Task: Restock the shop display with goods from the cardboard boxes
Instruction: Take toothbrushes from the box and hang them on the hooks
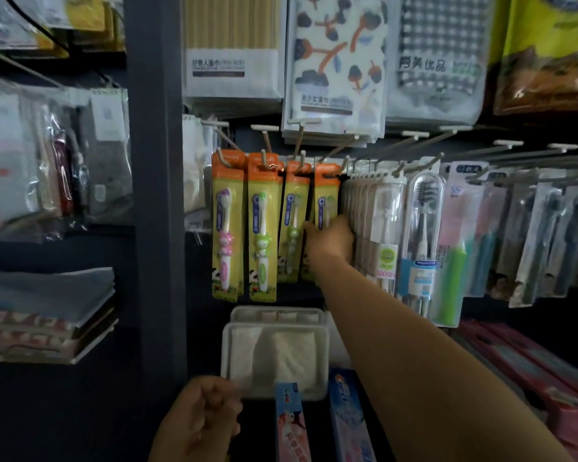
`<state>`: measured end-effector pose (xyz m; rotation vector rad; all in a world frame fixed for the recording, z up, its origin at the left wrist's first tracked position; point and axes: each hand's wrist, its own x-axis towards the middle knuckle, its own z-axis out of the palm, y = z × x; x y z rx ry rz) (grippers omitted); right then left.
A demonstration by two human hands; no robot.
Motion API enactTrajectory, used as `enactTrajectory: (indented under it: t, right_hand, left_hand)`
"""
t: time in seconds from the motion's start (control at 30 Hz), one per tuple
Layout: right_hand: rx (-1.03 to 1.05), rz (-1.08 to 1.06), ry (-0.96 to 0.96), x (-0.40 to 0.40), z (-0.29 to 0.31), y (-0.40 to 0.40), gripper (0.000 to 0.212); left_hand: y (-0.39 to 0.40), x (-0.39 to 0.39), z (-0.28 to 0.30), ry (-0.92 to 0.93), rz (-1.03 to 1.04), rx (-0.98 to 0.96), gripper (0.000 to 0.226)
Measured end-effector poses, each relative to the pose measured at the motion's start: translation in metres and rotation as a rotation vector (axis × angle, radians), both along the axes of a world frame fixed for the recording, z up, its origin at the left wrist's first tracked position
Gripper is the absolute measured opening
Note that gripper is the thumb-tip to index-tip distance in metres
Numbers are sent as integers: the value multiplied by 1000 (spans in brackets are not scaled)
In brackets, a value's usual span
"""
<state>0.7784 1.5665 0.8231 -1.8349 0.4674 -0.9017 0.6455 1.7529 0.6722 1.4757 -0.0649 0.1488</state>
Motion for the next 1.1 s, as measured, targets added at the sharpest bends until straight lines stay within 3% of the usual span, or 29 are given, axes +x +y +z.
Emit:
enactTrajectory:
  t: [0.27, 0.4, 0.5, 0.6, 0.8, 0.93, 1.03, 1.1]
  right_hand:
    - [11, 14, 16, -10, 3, -3, 54]
    - [4, 83, 2, -20, 2, 3, 74]
    - [-135, 123, -86, -41, -8, 12, 89]
    - [-307, 191, -217, -87, -27, 18, 77]
    - [-71, 414, -309, -215, -98, 4, 41]
    - [64, 322, -182, -276, -163, -21, 37]
    - [168, 215, -34, -313, -206, -35, 35]
    - [229, 152, 44, -336, -231, -41, 36]
  left_hand:
    - [-3, 2, 1, -46, 23, 13, 19]
    - [-1, -2, 0, -95, 14, 22, 18]
    - [0, -4, -2, -132, 38, 52, 19]
    - [1, -12, -3, -146, 6, 76, 14]
    - [1, -38, -7, -248, -47, 60, 12]
    - [-2, -61, -32, -302, -135, 27, 29]
    - [-12, -79, -56, -285, -247, 7, 8]
    - [-22, -91, -76, -221, -341, 20, 6]
